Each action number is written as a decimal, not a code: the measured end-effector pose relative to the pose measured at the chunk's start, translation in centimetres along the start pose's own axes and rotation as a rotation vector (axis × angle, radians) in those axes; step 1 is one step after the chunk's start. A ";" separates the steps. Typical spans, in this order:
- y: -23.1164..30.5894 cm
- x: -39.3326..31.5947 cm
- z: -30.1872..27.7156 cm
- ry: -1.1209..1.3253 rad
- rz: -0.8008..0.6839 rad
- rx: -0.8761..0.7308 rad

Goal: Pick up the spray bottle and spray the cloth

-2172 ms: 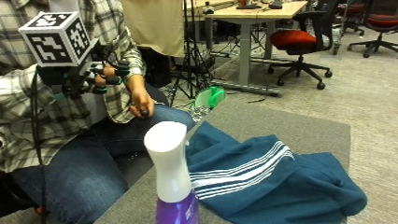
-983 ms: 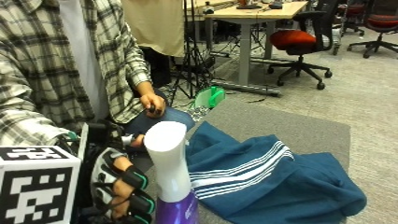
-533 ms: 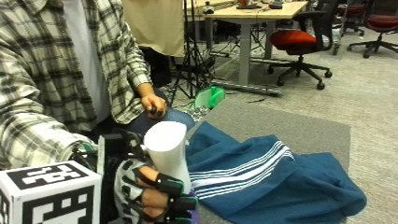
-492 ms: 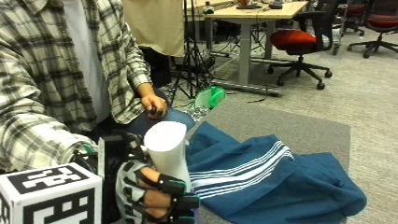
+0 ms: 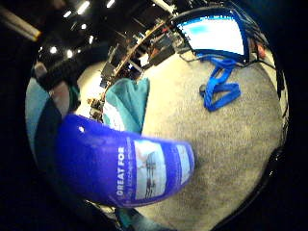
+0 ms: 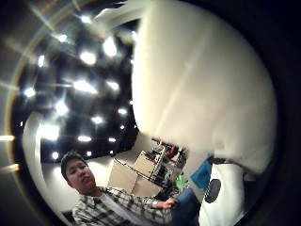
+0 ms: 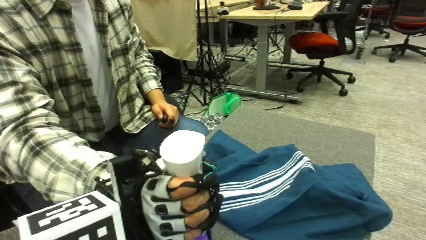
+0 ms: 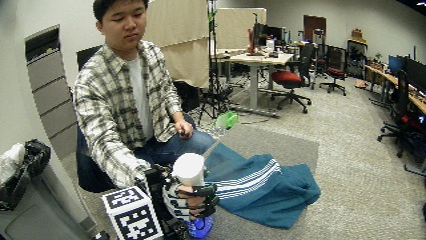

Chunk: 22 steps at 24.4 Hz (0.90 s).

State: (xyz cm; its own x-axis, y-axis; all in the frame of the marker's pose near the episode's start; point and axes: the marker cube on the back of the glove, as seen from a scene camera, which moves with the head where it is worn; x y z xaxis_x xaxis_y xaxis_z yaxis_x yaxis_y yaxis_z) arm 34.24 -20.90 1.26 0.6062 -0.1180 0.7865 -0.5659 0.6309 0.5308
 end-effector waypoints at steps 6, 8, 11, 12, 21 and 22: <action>-0.8 0.1 0.4 0.026 -0.018 0.062; -0.9 0.1 0.4 0.033 -0.019 0.069; -1.1 0.0 0.7 0.041 -0.021 0.081; -1.1 0.1 1.0 0.041 -0.023 0.094; -1.0 -0.3 1.0 0.050 -0.025 0.038; -1.0 -0.4 1.2 0.055 -0.031 0.034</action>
State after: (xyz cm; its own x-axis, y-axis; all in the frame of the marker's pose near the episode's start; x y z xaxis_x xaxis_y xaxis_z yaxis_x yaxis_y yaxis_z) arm 33.90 -22.34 0.81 0.6531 -0.0942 0.7514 -0.5642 0.6012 0.5658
